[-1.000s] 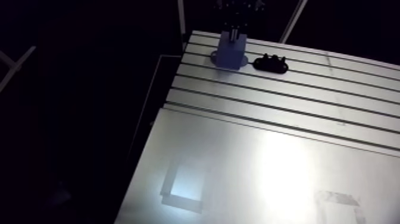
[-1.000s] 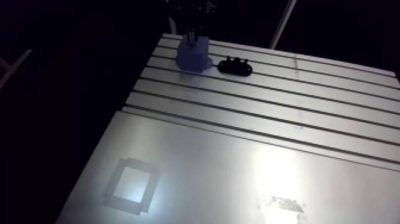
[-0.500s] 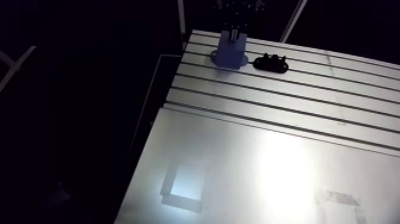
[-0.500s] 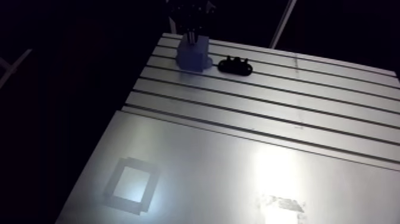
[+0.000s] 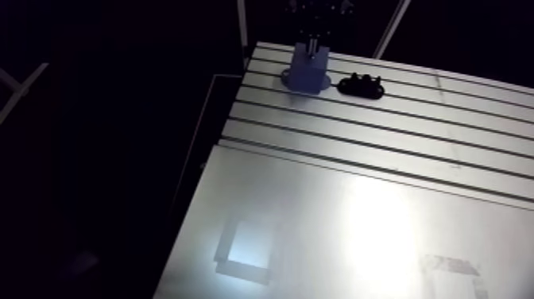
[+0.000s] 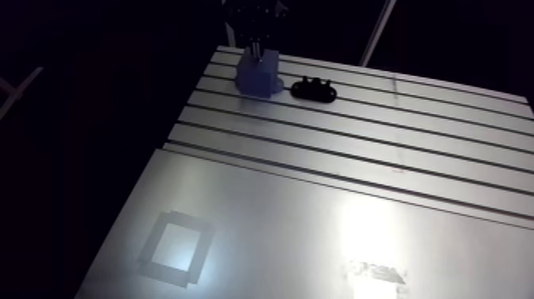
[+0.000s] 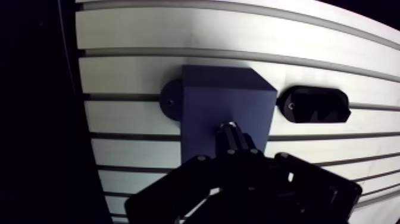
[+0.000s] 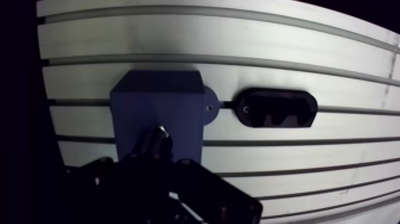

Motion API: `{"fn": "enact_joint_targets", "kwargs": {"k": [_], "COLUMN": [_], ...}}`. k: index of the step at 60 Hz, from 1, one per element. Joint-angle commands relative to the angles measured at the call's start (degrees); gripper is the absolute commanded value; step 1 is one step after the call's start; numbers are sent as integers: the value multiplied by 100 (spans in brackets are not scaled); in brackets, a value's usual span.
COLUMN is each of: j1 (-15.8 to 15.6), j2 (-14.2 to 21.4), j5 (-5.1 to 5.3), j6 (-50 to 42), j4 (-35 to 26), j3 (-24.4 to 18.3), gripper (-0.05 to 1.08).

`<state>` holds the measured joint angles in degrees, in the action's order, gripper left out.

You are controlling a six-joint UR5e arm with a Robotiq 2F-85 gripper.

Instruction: Pick up the M10 bolt and insert it into the hex recess until seated.

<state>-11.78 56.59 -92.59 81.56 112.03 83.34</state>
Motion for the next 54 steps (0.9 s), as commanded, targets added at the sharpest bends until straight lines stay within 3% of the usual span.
{"fn": "enact_joint_targets", "kwargs": {"k": [1, 12, 16, 17, 18, 19, 20, 21, 22, 23, 36, 54], "j1": [0, 0, -8, -9, -9, -24, -24, -34, -34, -50, -80, -28], "j2": [14, 14, 14, 14, 14, 14, 14, 14, 14, 14, 183, 744], "j5": [0, 7, 17, -5, -5, -1, -1, -1, -1, -8, -18, -18], "j6": [13, 21, 14, 13, 13, 21, 21, 22, 22, 14, 22, 22], "j4": [-1, -8, -17, -33, -33, -51, -51, -61, -61, -62, -86, -563], "j3": [-5, -6, -30, -40, -40, -49, -49, -50, -50, -51, -84, -93], "gripper": [105, 104, 94, 76, 76, 49, 49, 23, 23, 6, 1, 1]}}
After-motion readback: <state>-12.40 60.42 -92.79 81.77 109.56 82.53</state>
